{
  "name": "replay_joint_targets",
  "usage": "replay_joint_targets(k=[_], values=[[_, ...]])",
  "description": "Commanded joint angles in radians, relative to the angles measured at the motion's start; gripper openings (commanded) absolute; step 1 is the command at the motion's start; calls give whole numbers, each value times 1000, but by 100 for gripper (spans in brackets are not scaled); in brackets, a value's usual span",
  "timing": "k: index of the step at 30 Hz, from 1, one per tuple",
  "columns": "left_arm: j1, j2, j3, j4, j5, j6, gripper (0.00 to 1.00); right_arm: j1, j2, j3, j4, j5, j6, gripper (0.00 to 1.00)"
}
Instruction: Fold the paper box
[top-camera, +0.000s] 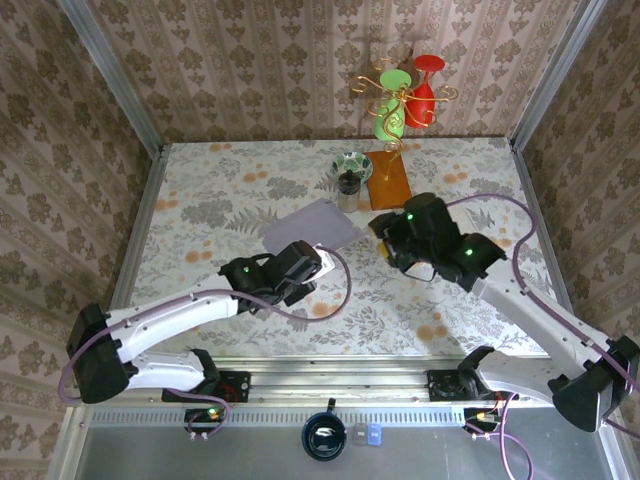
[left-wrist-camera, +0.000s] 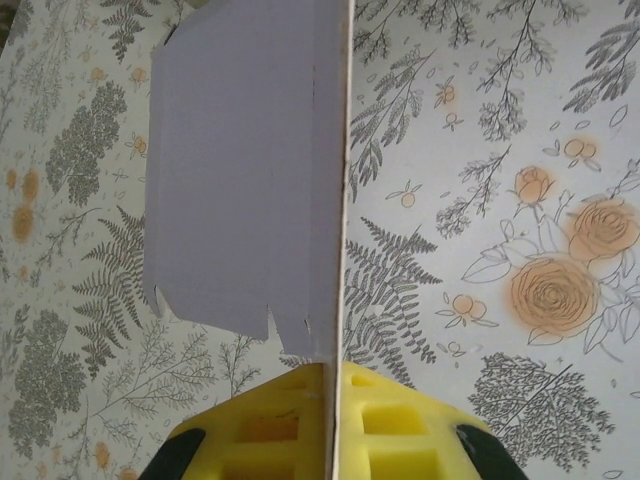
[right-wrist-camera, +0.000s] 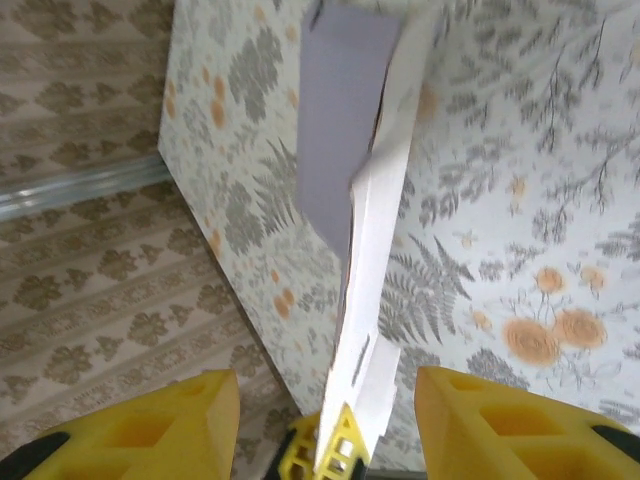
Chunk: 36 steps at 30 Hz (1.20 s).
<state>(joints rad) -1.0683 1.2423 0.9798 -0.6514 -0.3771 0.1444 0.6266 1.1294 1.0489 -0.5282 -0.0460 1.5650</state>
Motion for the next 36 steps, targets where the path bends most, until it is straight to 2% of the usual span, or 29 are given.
replay_joint_targets(k=[1, 7, 12, 17, 24, 36], values=[[-7, 35, 70, -94, 48, -73, 0, 72, 65, 33, -15, 118, 141, 52], [-6, 84, 153, -135, 60, -90, 0, 112, 200, 128, 49, 108, 158, 52], [-5, 97, 185, -150, 57, -98, 0, 111, 249, 137, 67, 76, 184, 43], [-6, 94, 191, -155, 52, -100, 0, 106, 256, 131, 61, 72, 187, 31], [-5, 95, 195, -154, 47, -97, 0, 92, 256, 122, 56, 66, 182, 22], [-4, 100, 197, -152, 43, -95, 0, 82, 284, 118, 55, 46, 179, 17]])
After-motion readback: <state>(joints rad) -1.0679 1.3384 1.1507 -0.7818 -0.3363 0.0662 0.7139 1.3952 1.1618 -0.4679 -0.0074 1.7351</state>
